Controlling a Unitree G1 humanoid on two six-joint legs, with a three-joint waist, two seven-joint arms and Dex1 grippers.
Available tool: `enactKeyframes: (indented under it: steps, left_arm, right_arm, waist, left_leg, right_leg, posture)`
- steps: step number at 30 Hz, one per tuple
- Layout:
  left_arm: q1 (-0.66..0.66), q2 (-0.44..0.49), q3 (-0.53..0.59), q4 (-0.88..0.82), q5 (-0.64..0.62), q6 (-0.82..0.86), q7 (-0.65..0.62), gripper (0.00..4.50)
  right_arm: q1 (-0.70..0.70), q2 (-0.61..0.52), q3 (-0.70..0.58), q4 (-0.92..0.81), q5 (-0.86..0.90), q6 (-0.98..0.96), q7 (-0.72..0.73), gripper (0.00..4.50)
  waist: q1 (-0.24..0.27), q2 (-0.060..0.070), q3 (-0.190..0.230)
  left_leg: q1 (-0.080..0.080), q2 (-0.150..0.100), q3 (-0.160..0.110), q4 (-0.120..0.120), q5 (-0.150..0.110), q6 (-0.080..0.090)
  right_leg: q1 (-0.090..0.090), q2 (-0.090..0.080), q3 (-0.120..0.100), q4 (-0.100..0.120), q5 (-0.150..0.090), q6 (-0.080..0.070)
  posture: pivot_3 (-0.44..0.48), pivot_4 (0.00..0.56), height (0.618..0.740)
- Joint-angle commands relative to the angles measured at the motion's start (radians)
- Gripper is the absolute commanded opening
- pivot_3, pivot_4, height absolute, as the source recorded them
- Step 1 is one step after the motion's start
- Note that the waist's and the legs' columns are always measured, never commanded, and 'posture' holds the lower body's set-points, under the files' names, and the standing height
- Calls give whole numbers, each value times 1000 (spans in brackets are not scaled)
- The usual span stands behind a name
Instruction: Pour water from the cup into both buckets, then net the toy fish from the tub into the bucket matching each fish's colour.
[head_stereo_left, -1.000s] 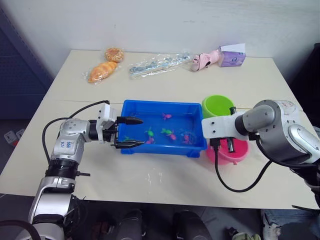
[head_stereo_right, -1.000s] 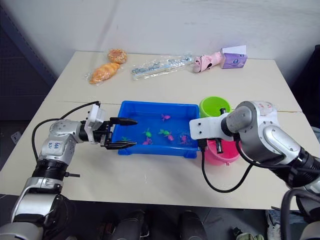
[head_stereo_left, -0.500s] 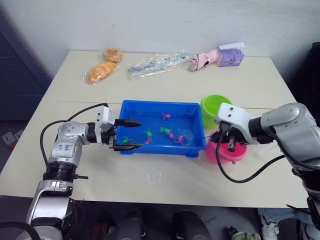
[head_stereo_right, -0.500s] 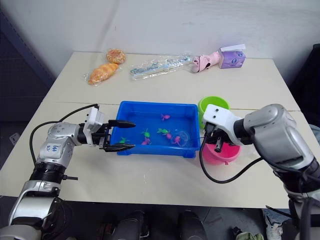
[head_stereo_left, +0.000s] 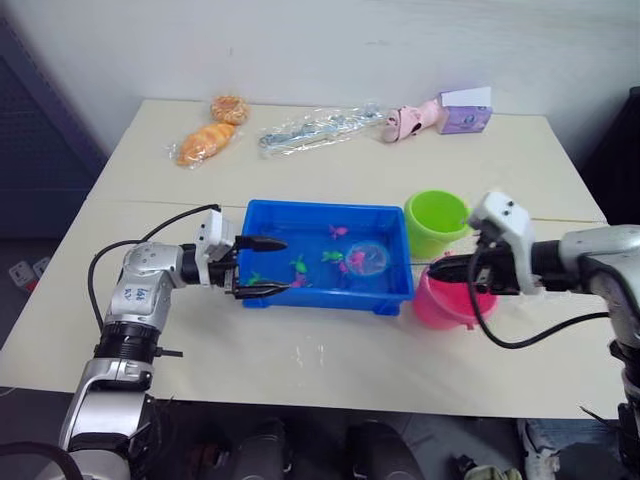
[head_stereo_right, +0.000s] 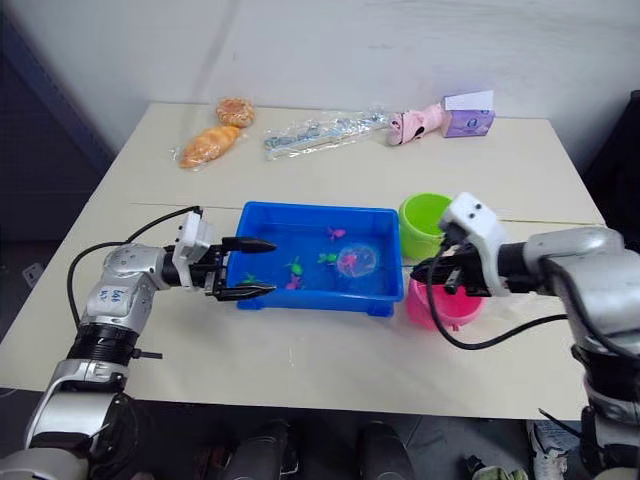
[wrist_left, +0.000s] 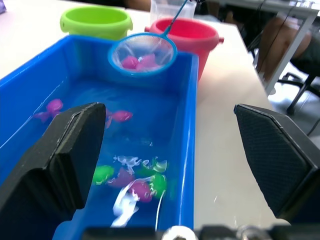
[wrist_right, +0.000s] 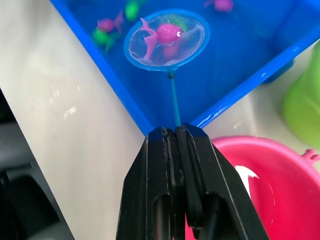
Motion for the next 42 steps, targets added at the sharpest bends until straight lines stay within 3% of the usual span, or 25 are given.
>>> enactKeyframes:
  steps: [1, 9, 15, 21, 27, 31, 34, 42]
  left_arm:
    - [-35, -12, 30, -84, -66, 66, 10, 4428]
    - [-49, -54, 8, -149, -99, 153, 11, 4428]
    - [-74, -74, -22, -115, -80, 156, -17, 4428]
    - [-107, -99, -48, -80, -67, 143, -42, 4428]
    - [-110, -116, -58, -79, -61, 142, -48, 4428]
    - [-98, -130, -76, -94, -54, 133, -52, 4428]
    - [-91, -138, -85, -107, -52, 132, -48, 4428]
    - [-73, -154, -96, -132, -50, 125, -29, 4428]
  right_arm:
    - [85, 29, -239, -147, 72, 22, -57, 0]
    - [416, 132, -622, -428, 97, -31, -151, 0]
    - [711, 264, -765, -504, 56, -265, -215, 0]
    - [970, 439, -688, -466, -97, -759, -245, 0]
    - [1076, 523, -586, -321, -299, -1191, -348, 0]
    - [1123, 489, -510, -162, -544, -1584, -453, 0]
    - [1123, 442, -485, -63, -709, -1776, -563, 0]
    - [1100, 329, -527, 72, -1078, -2018, -891, 0]
  waist:
    - [6, 0, 0]
    - [21, 0, 0]
    - [22, 0, 0]
    - [16, 0, 0]
    - [17, 0, 0]
    - [18, 0, 0]
    - [18, 0, 0]
    - [18, 0, 0]
  left_leg:
    - [0, 0, 0, 0, 0, 0]
    - [1, 0, 0, 0, 0, 0]
    - [3, -1, 0, -1, 0, 0]
    - [6, 0, 3, -2, 1, -1]
    - [7, 0, 4, -2, 1, -2]
    - [7, 0, 5, -2, 1, -2]
    - [7, 0, 5, -2, 1, -2]
    - [8, 0, 5, -2, 2, -4]
  right_leg:
    - [0, 0, 0, 0, 0, 0]
    - [2, 1, 0, -1, 0, 0]
    - [4, 2, 1, -2, 0, 0]
    - [4, 3, 4, -2, 0, 1]
    - [4, 3, 6, -2, 0, 1]
    - [3, 3, 7, -2, 0, 1]
    - [3, 3, 8, -2, 0, 1]
    - [3, 4, 8, -2, -1, 1]
  posture:
    - [0, 150, 740]
    - [0, 150, 740]
    - [0, 150, 740]
    - [0, 150, 740]
    - [0, 150, 740]
    - [0, 150, 740]
    - [0, 150, 740]
    - [0, 150, 740]
